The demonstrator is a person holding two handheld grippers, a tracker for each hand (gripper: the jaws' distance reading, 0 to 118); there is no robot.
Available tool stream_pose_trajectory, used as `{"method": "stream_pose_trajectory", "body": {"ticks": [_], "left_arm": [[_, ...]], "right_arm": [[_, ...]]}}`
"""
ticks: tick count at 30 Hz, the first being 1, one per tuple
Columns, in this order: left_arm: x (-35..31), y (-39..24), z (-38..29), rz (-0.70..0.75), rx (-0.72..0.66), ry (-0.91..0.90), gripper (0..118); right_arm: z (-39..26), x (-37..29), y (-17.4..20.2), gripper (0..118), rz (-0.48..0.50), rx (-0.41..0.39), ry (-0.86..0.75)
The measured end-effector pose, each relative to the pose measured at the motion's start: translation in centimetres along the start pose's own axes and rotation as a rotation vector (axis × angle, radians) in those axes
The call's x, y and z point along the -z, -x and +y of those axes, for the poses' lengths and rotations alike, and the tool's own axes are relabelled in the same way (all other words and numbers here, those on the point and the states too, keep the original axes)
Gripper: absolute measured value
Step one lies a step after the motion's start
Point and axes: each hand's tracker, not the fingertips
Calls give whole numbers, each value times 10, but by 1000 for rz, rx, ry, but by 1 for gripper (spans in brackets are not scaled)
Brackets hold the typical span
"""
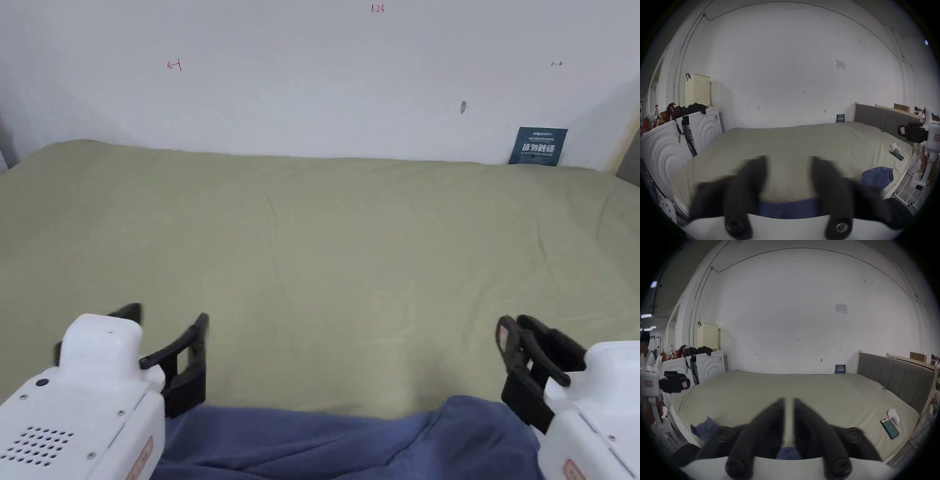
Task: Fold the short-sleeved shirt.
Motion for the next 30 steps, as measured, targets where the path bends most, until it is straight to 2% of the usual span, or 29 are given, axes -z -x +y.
{"method": "stream_pose_trajectory", "body": {"ticks": [1,2,7,12,13,14,15,16,17,20,24,27,30], "left_arm": [[1,-1,-1,5,10,11,20],[2,0,-3,13,18,12,3],[7,39,-16,-12,-77,93,3],[24,103,-50,36,-105,294,3],[29,120,-60,23,-116,333,5],[35,135,-72,-9,-148,392,19],[39,147,-83,-23,-172,430,52],[41,154,-93,-21,-182,446,103],[45,166,-107,-32,-214,463,118],[45,184,-119,-123,-405,529,118],[72,213,-153,-365,-671,673,118],[109,222,-201,-632,-1048,814,118],[125,218,-217,-687,-1152,662,118]], "right_arm": [[-2,-1,3,9,6,14,7],[-3,4,3,9,21,22,14],[-4,3,11,8,44,5,33],[-8,8,19,8,56,15,64],[-9,10,23,8,59,18,75],[-11,12,26,8,64,20,88],[-13,13,29,8,70,22,98],[-16,15,34,8,76,23,111],[-18,17,39,8,79,22,121],[-24,22,51,8,90,21,156],[-29,28,64,8,94,23,196],[-31,32,71,8,94,20,215],[-30,35,77,8,98,8,226]]}}
